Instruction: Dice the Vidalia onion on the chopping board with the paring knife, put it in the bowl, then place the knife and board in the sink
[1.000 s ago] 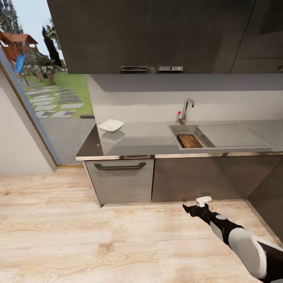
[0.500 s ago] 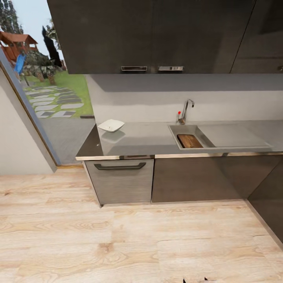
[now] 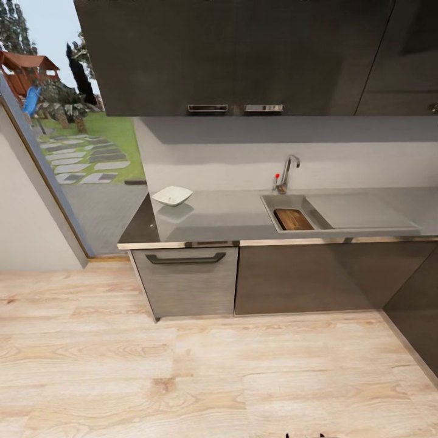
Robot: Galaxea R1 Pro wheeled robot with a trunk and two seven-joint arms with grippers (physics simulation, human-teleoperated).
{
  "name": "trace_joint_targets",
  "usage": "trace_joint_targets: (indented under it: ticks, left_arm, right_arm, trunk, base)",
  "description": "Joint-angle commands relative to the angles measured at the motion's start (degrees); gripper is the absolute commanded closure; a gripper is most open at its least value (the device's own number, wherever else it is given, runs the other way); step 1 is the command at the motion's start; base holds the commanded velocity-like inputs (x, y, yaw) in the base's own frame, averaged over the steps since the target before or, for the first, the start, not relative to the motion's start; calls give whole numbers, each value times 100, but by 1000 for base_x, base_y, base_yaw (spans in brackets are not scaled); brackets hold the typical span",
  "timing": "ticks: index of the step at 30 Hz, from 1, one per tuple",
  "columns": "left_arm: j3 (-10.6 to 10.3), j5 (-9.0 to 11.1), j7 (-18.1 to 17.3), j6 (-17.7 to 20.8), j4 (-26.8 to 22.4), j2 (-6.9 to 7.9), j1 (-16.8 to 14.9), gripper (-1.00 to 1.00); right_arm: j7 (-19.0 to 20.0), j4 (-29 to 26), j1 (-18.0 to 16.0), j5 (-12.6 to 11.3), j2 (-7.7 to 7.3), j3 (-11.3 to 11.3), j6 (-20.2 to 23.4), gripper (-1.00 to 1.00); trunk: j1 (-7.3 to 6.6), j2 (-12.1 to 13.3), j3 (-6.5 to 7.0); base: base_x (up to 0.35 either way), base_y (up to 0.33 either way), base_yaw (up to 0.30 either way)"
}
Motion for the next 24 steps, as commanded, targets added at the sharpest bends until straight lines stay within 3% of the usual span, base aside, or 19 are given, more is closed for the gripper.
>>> trace_joint_targets:
  ticks: [1, 7, 24]
  left_arm:
    - [-51, 20, 31, -10, 3, -9, -2, -100]
    - [-51, 24, 30, -9, 62, -35, -2, -100]
    - [-47, 28, 38, -10, 80, -36, -2, -100]
  right_arm:
    - [-101, 8, -5, 59, 18, -39, -17, -100]
    - [-284, 6, -5, 57, 52, -42, -17, -100]
    - [-310, 6, -5, 50, 31, -64, 1, -100]
  trunk:
    - [3, -9, -1]
    - [3, -9, 53]
    - [3, -9, 206]
  base:
    - [0, 0, 0]
    - [0, 0, 0]
    - [0, 0, 0]
